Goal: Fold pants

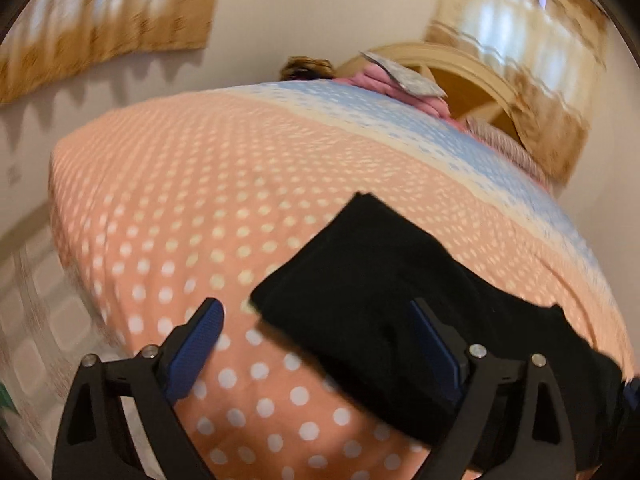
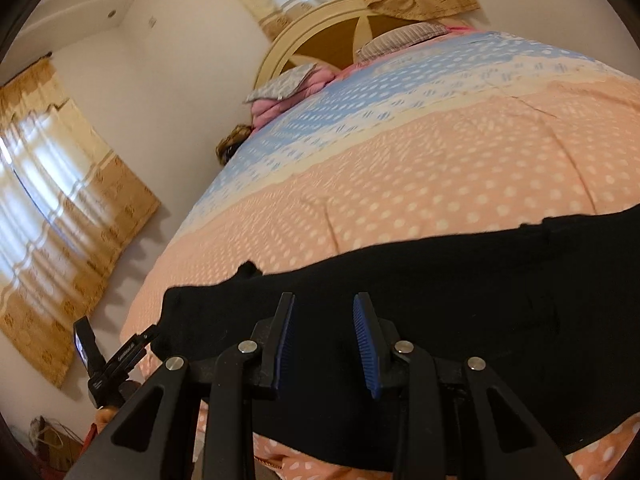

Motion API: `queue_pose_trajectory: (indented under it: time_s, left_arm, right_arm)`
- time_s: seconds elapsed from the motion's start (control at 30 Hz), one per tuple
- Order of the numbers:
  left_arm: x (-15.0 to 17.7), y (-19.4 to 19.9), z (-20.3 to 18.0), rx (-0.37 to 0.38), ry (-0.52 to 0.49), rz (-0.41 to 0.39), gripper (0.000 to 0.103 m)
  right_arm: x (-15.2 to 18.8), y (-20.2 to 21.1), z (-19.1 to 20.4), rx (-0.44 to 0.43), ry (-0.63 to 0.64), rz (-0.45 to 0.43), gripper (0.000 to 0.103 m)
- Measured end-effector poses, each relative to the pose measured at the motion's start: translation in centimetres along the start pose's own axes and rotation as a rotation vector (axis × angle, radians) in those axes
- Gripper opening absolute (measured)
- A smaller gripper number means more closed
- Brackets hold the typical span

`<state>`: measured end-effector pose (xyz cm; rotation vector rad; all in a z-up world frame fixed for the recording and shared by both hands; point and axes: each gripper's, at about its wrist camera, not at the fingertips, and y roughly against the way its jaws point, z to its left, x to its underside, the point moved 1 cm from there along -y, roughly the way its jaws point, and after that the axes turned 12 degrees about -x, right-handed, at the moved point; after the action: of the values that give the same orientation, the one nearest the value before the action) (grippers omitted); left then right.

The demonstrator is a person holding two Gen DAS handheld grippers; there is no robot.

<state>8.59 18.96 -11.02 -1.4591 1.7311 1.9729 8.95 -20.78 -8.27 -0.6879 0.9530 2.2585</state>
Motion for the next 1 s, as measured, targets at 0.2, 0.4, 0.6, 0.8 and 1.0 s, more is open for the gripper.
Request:
queue_pose_trajectory:
  time_s: [0.2,0.4,0.6,0.8,1.0]
  left_arm:
    - [0.2,-1.1,-0.5,0.038,0.012,-0.007,0.072]
    - [0.0,-1.3,0.3,0.105,0.095,0.012,0.072]
    - [-0.2,-1.2,1.1,0.105,0.100,0.017,0.032]
    - [-1.0,-0.1,0.5,0.116,0.059,0.014,0.023]
    - [-2.5,5.9,-3.9,0.227,-0.131,-0.176,0.023]
  right_arm:
    - [0.1,0.0,-1.2,0.013,-0.054,0.011,0.032]
    - [0.2,0.1,-1.0,0.003,-0.070,0.016,0.032]
    - [0.6,-0.5,-0.7,-0.012,-0.074,0.037,0.032]
    - [0.7,0.4,-1.4,-0.014,-0.109,0.013,0.032]
    - [0.4,2.8,-2.9,0.005,-0.149,-0.042,0.032]
